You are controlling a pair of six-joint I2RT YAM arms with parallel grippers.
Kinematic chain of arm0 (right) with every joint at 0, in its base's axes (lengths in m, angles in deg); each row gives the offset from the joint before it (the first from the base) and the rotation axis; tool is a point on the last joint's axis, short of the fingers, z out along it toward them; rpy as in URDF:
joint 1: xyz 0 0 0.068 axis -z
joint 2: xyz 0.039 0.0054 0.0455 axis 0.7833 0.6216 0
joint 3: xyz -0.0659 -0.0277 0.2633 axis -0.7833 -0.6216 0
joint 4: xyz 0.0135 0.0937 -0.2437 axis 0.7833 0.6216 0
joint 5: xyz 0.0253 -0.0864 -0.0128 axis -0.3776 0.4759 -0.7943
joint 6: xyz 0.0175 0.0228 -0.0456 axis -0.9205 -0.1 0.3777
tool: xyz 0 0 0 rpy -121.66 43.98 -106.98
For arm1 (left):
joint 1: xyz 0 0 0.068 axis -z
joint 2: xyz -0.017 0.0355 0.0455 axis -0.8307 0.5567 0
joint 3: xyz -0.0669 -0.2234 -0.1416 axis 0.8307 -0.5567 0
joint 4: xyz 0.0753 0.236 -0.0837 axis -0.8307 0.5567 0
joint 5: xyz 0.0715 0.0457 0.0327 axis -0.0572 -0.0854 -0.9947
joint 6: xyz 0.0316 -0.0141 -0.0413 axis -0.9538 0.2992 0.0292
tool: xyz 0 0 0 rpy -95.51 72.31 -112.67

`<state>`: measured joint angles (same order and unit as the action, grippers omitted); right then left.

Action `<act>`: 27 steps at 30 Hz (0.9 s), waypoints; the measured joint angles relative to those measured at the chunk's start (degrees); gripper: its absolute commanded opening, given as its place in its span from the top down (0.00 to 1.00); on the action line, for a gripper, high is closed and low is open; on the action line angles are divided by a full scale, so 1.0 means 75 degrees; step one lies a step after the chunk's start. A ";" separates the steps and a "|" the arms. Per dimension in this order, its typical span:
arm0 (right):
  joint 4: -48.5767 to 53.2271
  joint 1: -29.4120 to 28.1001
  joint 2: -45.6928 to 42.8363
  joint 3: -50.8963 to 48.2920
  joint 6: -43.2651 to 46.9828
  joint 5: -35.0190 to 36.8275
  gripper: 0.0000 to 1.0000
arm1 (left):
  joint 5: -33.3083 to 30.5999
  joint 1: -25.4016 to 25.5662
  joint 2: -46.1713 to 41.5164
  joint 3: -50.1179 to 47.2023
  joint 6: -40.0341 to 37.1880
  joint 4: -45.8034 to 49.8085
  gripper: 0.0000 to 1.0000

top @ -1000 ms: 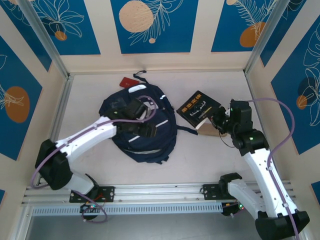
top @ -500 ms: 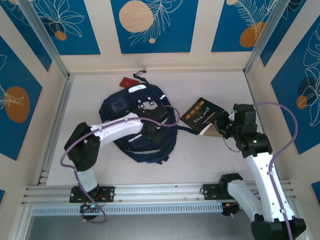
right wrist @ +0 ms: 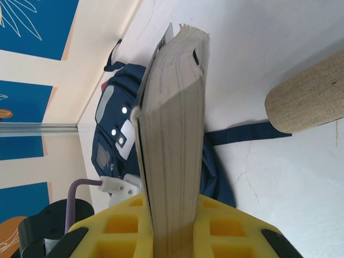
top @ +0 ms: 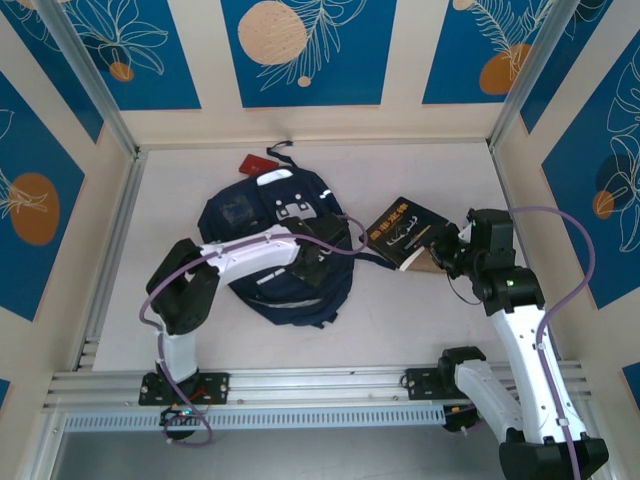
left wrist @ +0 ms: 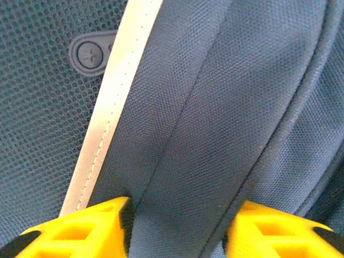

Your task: Pack books, pencil case, and school supplies into a backpack

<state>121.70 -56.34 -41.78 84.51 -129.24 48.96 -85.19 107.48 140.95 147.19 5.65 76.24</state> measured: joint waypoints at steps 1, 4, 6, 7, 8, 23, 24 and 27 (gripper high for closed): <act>0.0009 0.0009 0.0000 -0.0003 0.0000 0.0000 1.00 | -0.0009 0.0020 0.0000 0.0015 -0.0052 0.0015 0.79; 0.0038 0.0064 -0.0032 -0.0003 0.0006 0.0006 1.00 | -0.0137 0.0038 -0.0006 0.0119 -0.0137 0.0105 1.00; 0.0157 0.0082 -0.0105 0.0000 0.0041 0.0090 1.00 | -0.0172 0.0050 -0.0087 0.0192 -0.0169 0.0169 1.00; 0.0242 0.0085 -0.0143 0.0012 0.0070 0.0134 1.00 | -0.0195 0.0070 -0.0166 0.0213 -0.0201 0.0189 1.00; 0.0408 0.0090 -0.0189 0.0055 0.0125 0.0207 1.00 | -0.0221 0.0079 -0.0294 0.0224 -0.0227 0.0204 1.00; 0.0612 0.0105 -0.0778 0.0122 0.0720 -0.0793 1.00 | -0.1037 0.0093 -0.2119 0.1521 -0.0192 -0.0102 1.00; 0.0361 0.0096 -0.0801 -0.0058 0.0606 -0.1102 1.00 | -0.1064 0.0093 -0.2110 0.1574 -0.0192 -0.0125 1.00; -0.0527 -0.0055 -0.0842 -0.0804 0.0079 -0.1871 1.00 | -0.1131 0.0093 -0.2069 0.1728 -0.0192 -0.0160 1.00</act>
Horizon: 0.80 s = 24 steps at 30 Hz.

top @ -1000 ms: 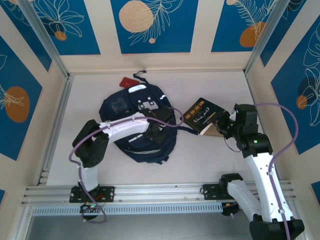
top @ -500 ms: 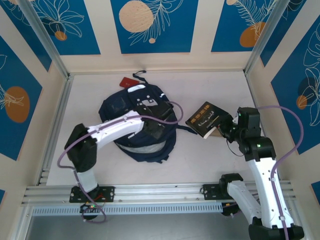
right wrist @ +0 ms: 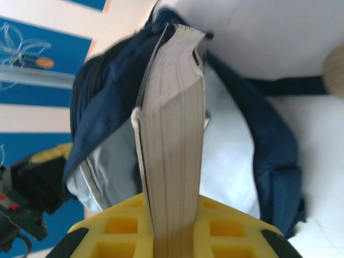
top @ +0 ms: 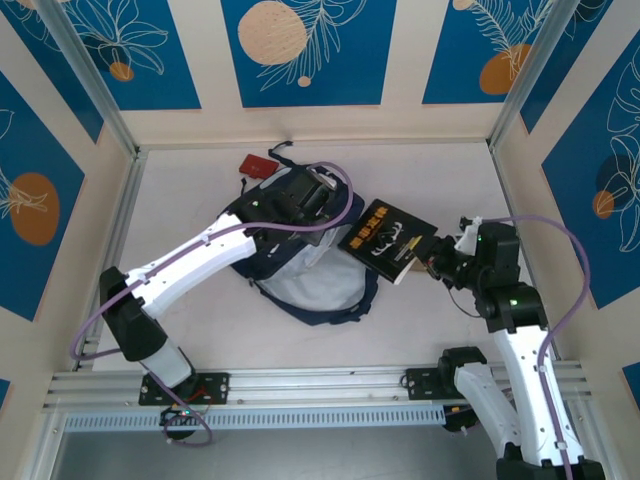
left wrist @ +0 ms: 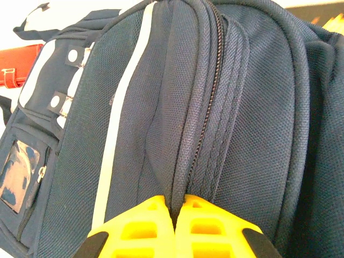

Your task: Pack books, pencil case, and school supplies into a backpack

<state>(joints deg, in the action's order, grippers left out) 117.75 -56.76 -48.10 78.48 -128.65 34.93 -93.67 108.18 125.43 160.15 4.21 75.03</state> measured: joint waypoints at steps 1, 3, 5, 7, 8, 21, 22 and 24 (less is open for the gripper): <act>-0.0303 -0.0119 0.0012 -0.0277 -0.0192 -0.0175 1.00 | -0.0009 0.0000 0.0023 0.0055 0.0006 -0.0020 1.00; -0.0749 -0.0373 0.0108 -0.0688 -0.0536 -0.0344 1.00 | -0.0009 0.0000 0.0061 0.0134 0.0052 -0.0032 1.00; -0.1259 -0.0650 0.0230 -0.1037 -0.0912 -0.0443 1.00 | -0.0006 0.0000 0.0070 0.0172 0.0090 -0.0038 1.00; -0.1813 -0.0927 0.0428 -0.1285 -0.1259 -0.0452 1.00 | -0.0006 0.0000 0.0073 0.0204 0.0143 -0.0038 1.00; -0.2090 -0.1078 0.0565 -0.1373 -0.1405 -0.0434 1.00 | -0.0003 0.0000 0.0073 0.0216 0.0175 -0.0041 1.00; -0.5036 -0.2506 0.3005 -0.1623 -0.2244 0.0659 1.00 | 0.0085 0.0000 0.0082 0.0230 0.0341 -0.0073 1.00; -0.5176 -0.2652 0.3258 -0.1614 -0.2308 0.0871 1.00 | 0.0087 -0.0003 0.0087 0.0230 0.0376 -0.0085 1.00; -0.5409 -0.2885 0.3742 -0.1594 -0.2474 0.1256 1.00 | 0.0111 -0.0003 0.0111 0.0230 0.0399 -0.0090 1.00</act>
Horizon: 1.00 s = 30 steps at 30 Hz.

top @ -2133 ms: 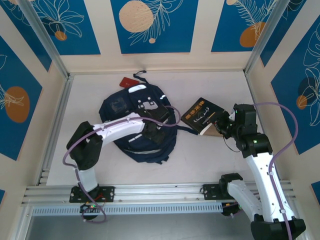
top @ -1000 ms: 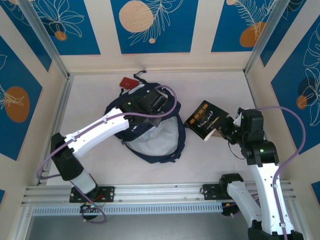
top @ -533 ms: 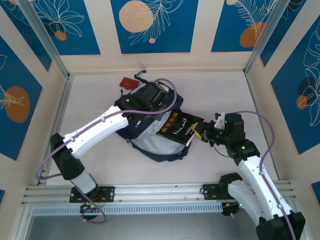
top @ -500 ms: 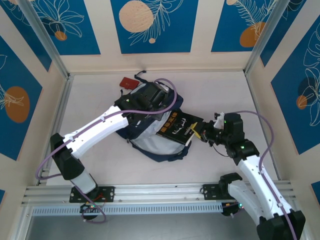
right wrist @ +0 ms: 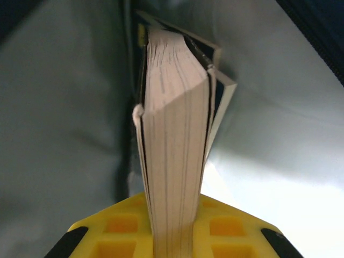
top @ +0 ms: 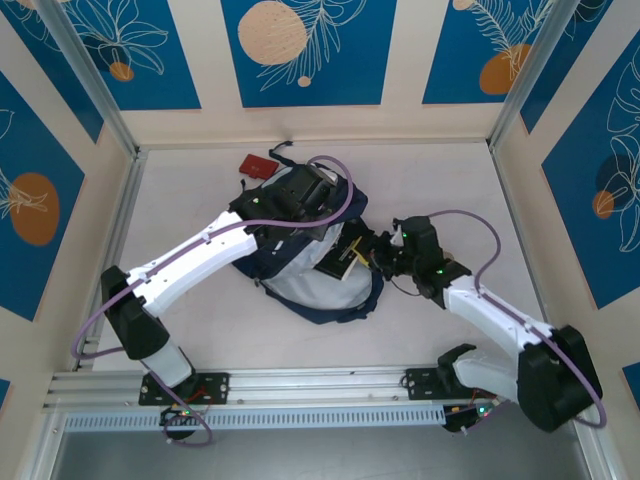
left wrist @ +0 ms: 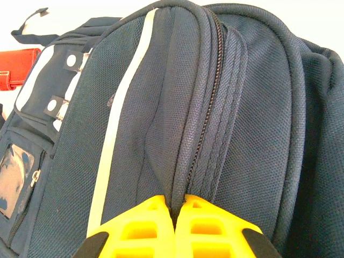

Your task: Pack books, pencil case, and school supplies into a backpack

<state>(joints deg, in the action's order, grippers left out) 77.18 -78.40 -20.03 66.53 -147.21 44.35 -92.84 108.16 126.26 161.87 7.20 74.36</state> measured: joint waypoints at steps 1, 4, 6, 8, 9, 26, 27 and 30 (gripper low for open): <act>-0.0154 -0.0114 0.0259 0.0003 -0.0108 0.0201 1.00 | 0.0020 0.0000 0.0012 0.0000 0.0006 0.0000 1.00; -0.0635 -0.0385 0.1020 0.0085 -0.0428 0.0638 0.99 | 0.0061 0.0000 0.0029 0.0000 0.0032 -0.0003 1.00; -0.0901 -0.0519 0.1562 0.0312 -0.0595 0.0822 0.98 | 0.0111 -0.0003 0.0032 0.0000 0.0050 -0.0012 1.00; -0.1125 -0.0702 0.2095 0.0679 -0.0839 0.1003 0.93 | 0.0137 -0.0009 0.0035 0.0000 0.0061 -0.0029 1.00; -0.1227 -0.0793 0.2273 0.0816 -0.0959 0.1131 0.91 | 0.0149 -0.0015 0.0038 0.0000 0.0067 -0.0041 1.00; -0.1300 -0.1282 0.2903 0.0924 -0.1373 0.1373 0.32 | 0.0691 -0.0265 0.0172 0.0038 0.0297 -0.0163 1.00; -0.1005 -0.1274 0.2538 0.0787 -0.1297 0.1399 0.32 | 0.0737 -0.0289 0.0175 0.0038 0.0315 -0.0166 1.00; 0.0085 -0.1236 0.1373 0.0554 -0.1035 0.1603 0.33 | 0.0901 -0.0356 0.0207 0.0038 0.0376 -0.0189 1.00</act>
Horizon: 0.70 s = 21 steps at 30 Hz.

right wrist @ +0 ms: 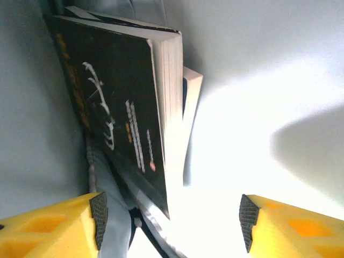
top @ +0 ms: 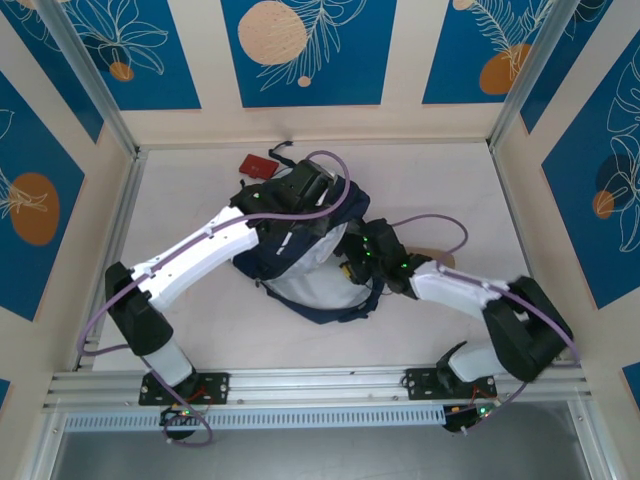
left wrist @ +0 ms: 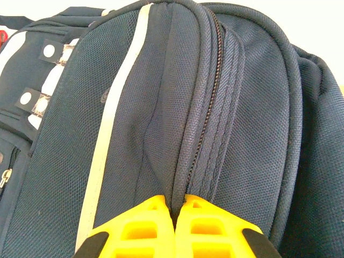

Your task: Pack books, pencil case, and school supplies into a backpack

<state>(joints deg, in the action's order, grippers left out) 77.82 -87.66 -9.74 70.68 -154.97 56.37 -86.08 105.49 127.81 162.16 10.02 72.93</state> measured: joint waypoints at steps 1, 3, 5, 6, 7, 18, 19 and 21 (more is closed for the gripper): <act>0.0475 0.0044 -0.0446 -0.0029 0.0090 0.0117 0.33 | 0.0087 -0.0020 0.0038 0.0000 0.0009 -0.0032 1.00; 0.1291 0.0125 -0.1233 -0.0067 0.0233 0.0379 0.33 | 0.0251 -0.0047 0.0140 0.0000 0.0032 -0.0087 0.95; 0.2291 0.0181 -0.2133 -0.0073 0.0405 0.0836 0.33 | 0.0437 -0.0076 0.0283 0.0003 0.0041 -0.0117 0.74; 0.2751 0.0204 -0.2518 -0.0073 0.0478 0.1072 0.33 | 0.0533 -0.0090 0.0341 0.0003 0.0137 -0.0154 0.65; 0.3249 0.0224 -0.2850 -0.0052 0.0551 0.1332 0.33 | 0.0644 -0.0099 0.0393 0.0006 0.0204 -0.0268 0.54; 0.5887 0.0367 -0.3121 0.1314 0.2247 0.1894 0.33 | 0.1201 -0.0988 -0.1137 -0.2057 0.1043 -0.1256 0.16; 0.5840 0.0312 -0.2903 0.1463 0.2352 0.1775 0.34 | 0.1204 -0.1134 -0.1515 -0.2524 0.1113 -0.1294 0.13; 0.5715 0.0102 -0.2384 0.1716 0.2483 0.1545 0.34 | 0.1195 -0.1373 -0.2168 -0.3319 0.1241 -0.1349 0.10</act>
<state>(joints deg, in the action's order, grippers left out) 120.68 -86.90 -27.62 83.55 -136.35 67.96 -77.12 95.20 111.55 137.26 19.33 62.82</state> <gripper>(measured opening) 0.664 0.873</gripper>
